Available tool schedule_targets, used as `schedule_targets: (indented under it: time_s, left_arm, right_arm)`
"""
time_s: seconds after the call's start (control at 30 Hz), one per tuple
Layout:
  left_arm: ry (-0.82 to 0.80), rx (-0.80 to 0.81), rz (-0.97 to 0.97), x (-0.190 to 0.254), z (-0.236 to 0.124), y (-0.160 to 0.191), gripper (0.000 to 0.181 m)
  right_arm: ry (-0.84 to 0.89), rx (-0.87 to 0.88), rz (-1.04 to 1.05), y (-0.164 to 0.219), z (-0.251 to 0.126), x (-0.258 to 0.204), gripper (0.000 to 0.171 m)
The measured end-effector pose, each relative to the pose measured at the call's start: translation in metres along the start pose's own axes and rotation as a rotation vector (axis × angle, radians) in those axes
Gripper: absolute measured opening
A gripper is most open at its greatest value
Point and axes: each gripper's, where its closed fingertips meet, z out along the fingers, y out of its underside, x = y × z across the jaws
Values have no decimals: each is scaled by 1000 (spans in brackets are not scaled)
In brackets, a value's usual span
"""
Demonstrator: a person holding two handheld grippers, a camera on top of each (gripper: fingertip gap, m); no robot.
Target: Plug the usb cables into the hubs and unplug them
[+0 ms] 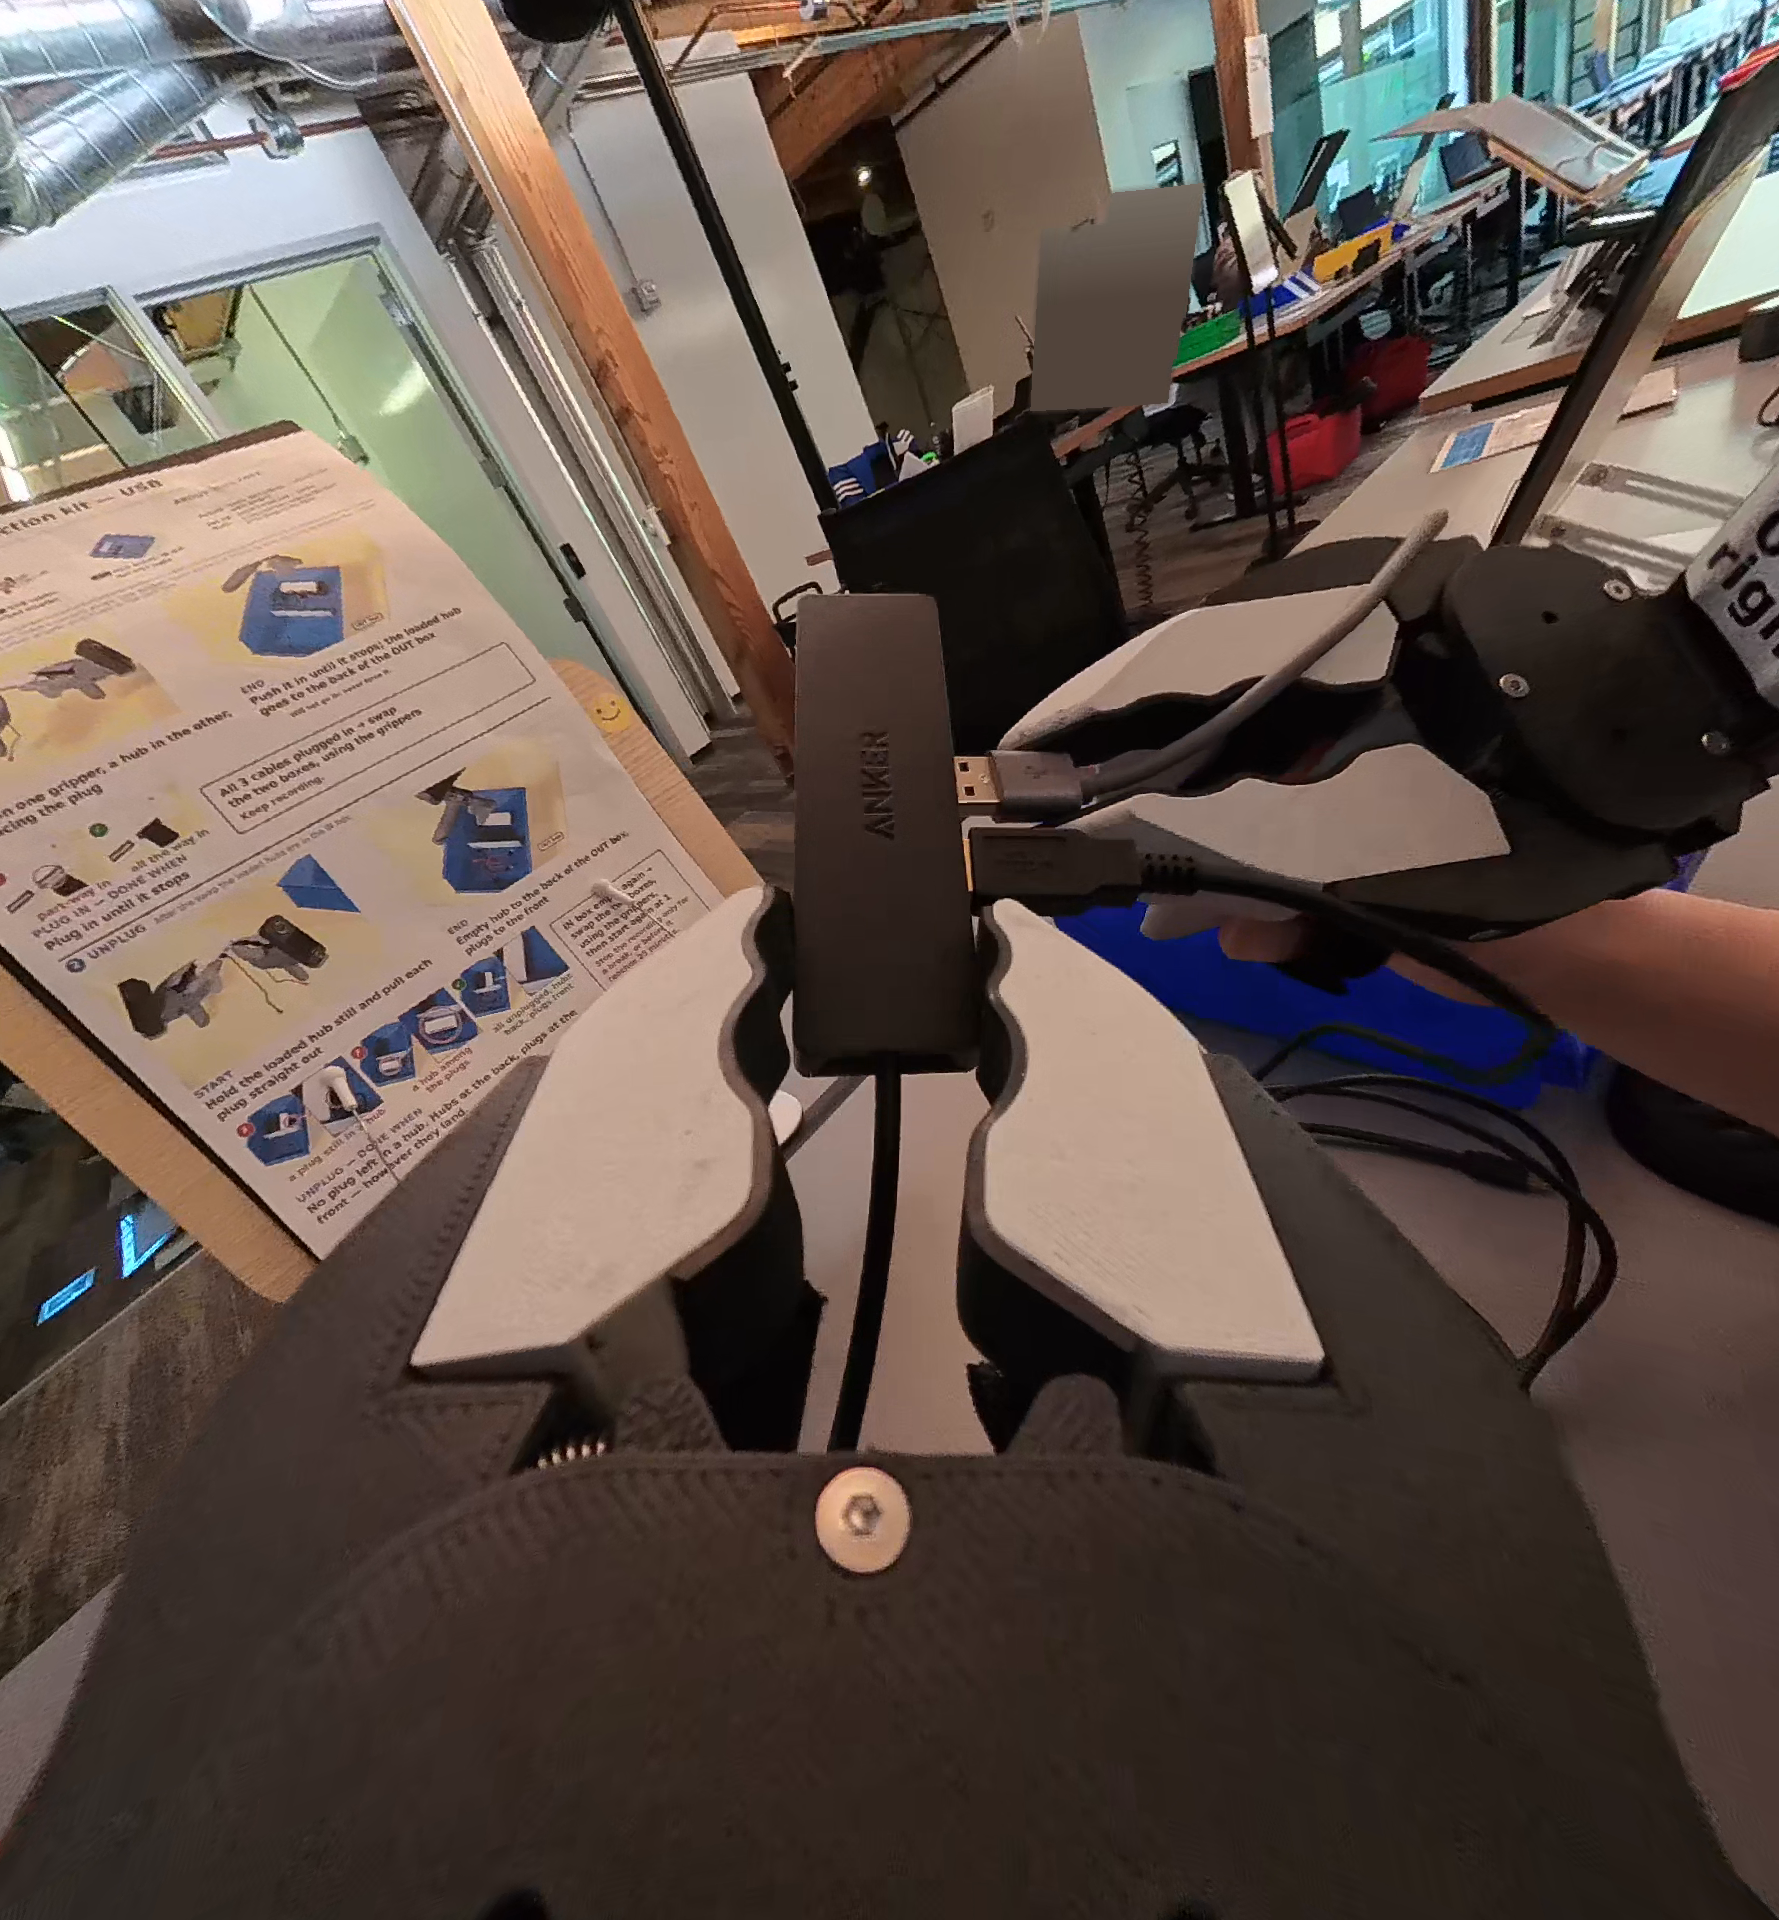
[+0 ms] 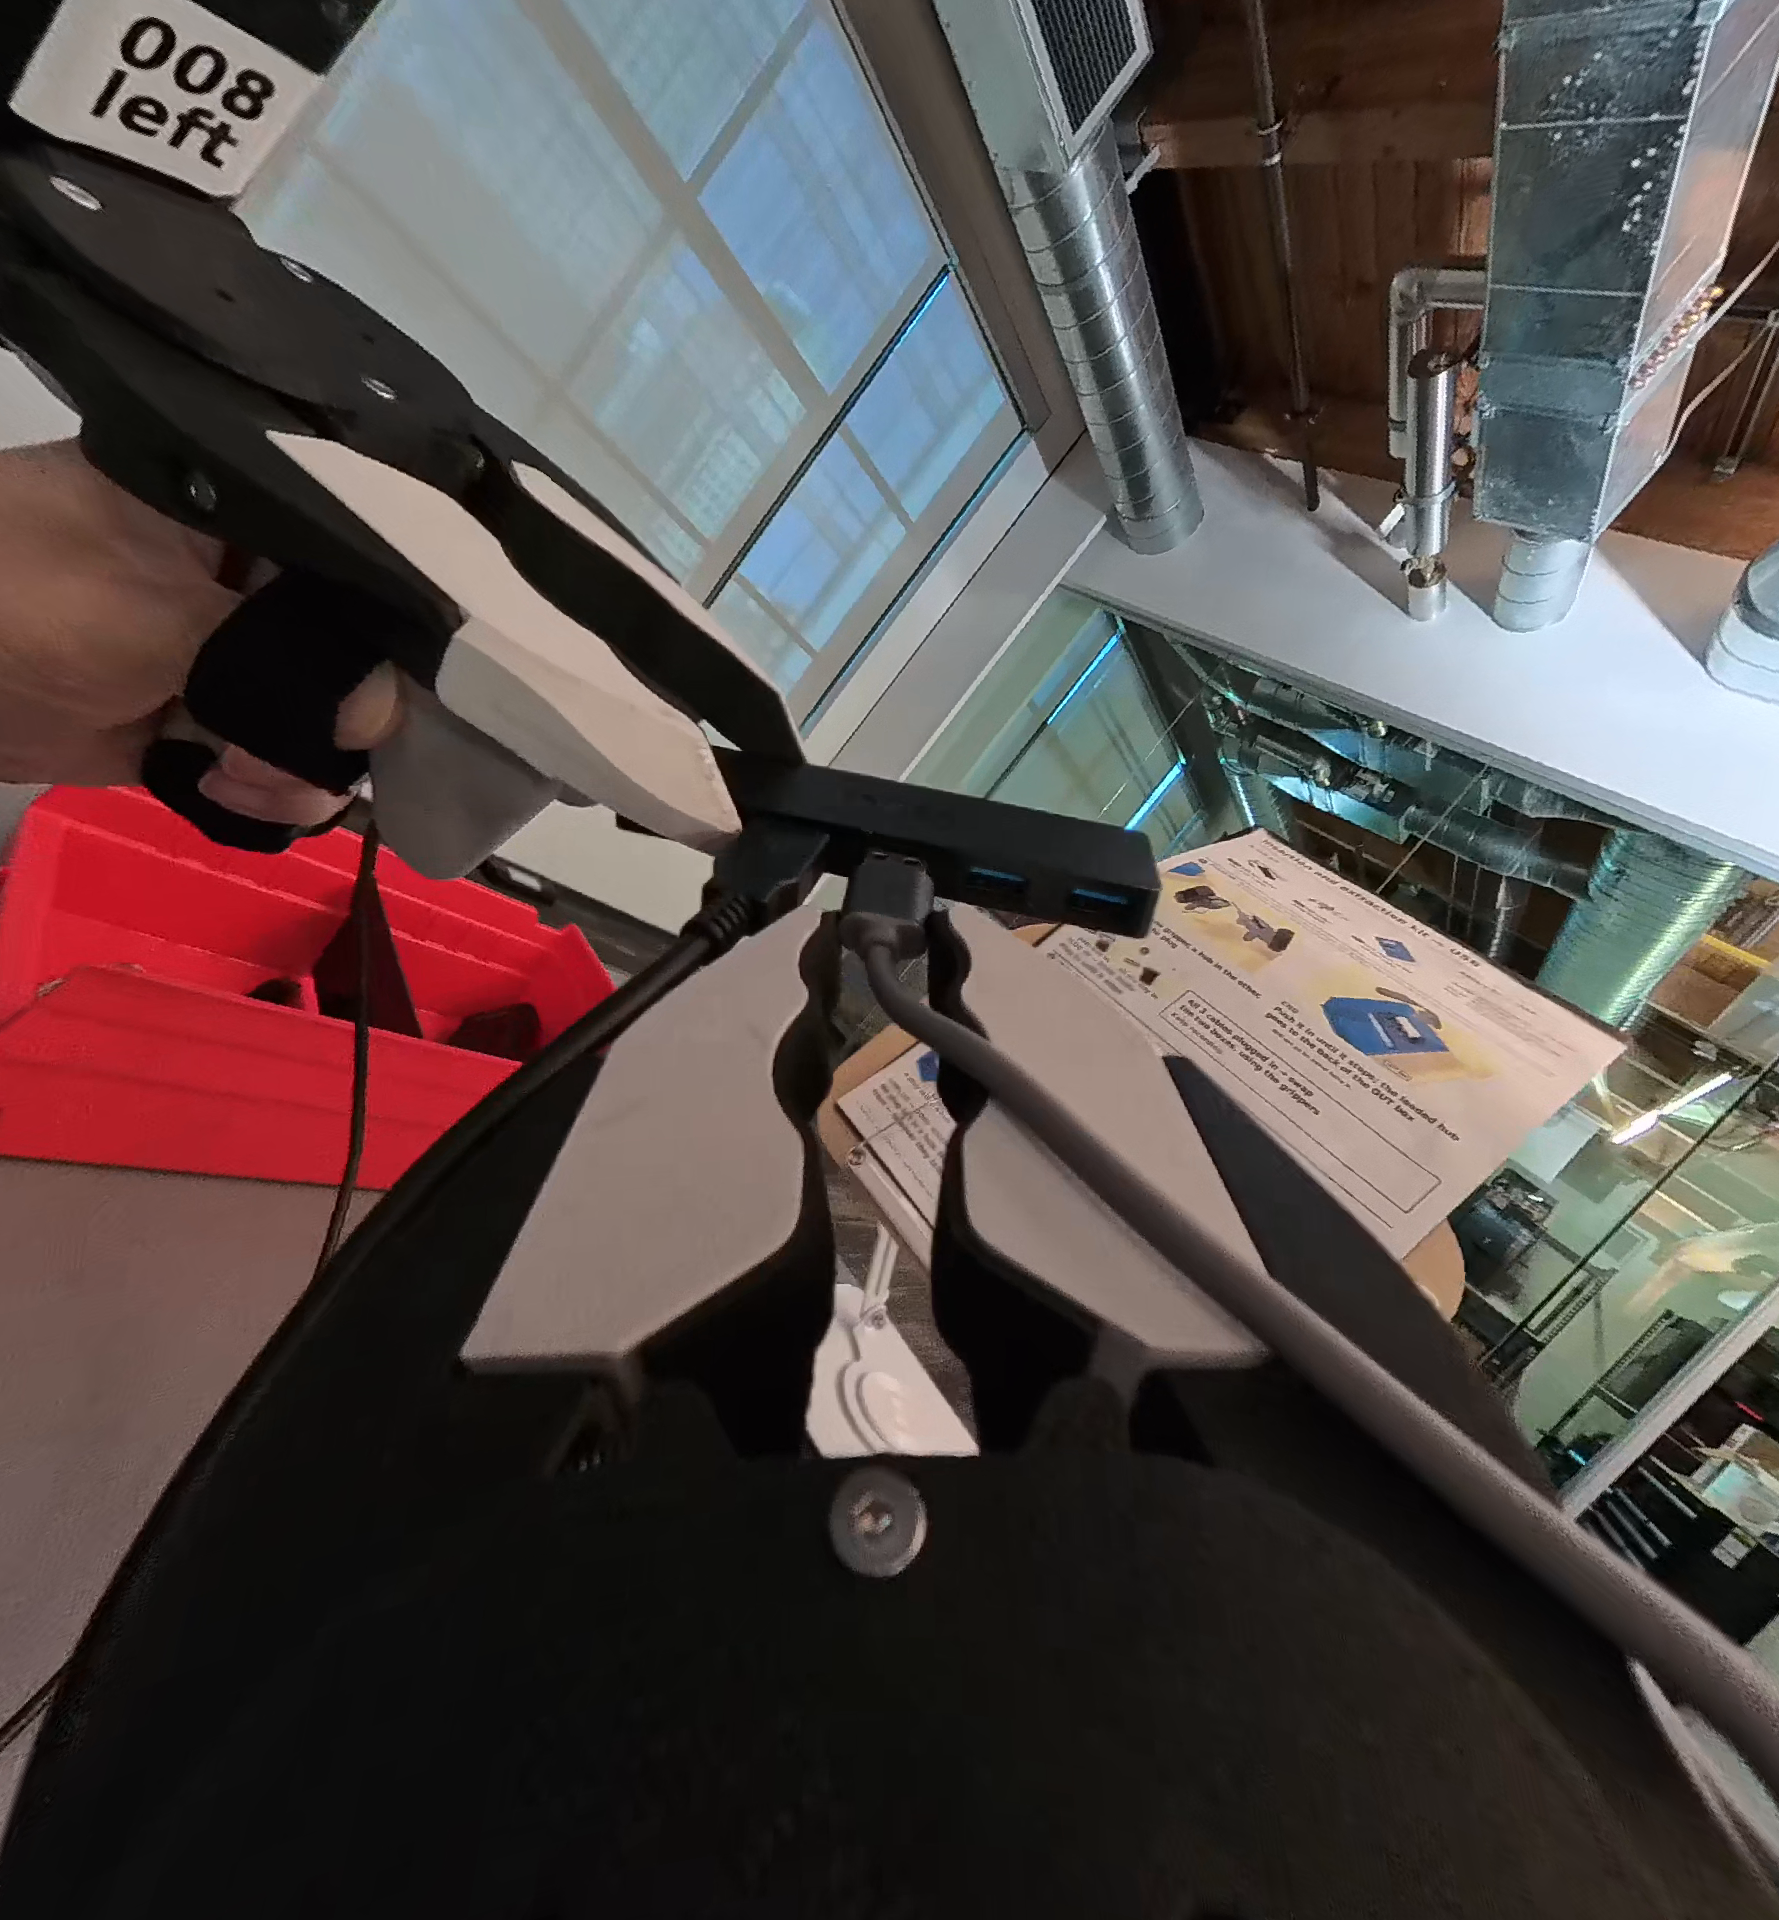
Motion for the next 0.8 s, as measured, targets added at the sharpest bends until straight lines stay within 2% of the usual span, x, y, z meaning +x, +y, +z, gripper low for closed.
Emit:
schedule_targets:
  time_s: [0.4, 0.5, 0.6, 0.7, 0.8]
  left_arm:
    - [9, 5, -28, -3, 3, 1, 33]
    - [-62, 12, -29, -18, -1, 1, 33]
    - [21, 52, -115, -13, -3, -3, 33]
    - [30, 47, -102, -9, -1, -3, 33]
    - [21, 34, -86, -7, 1, -1, 33]
  right_arm:
    - [12, 9, -29, 1, 1, 2, 17]
    - [23, 42, -16, -7, -4, 8, 17]
    - [35, 44, 11, -8, -5, 11, 17]
    - [-6, 24, 32, -4, -1, 4, 16]
    - [48, 26, 6, -5, -1, 7, 16]
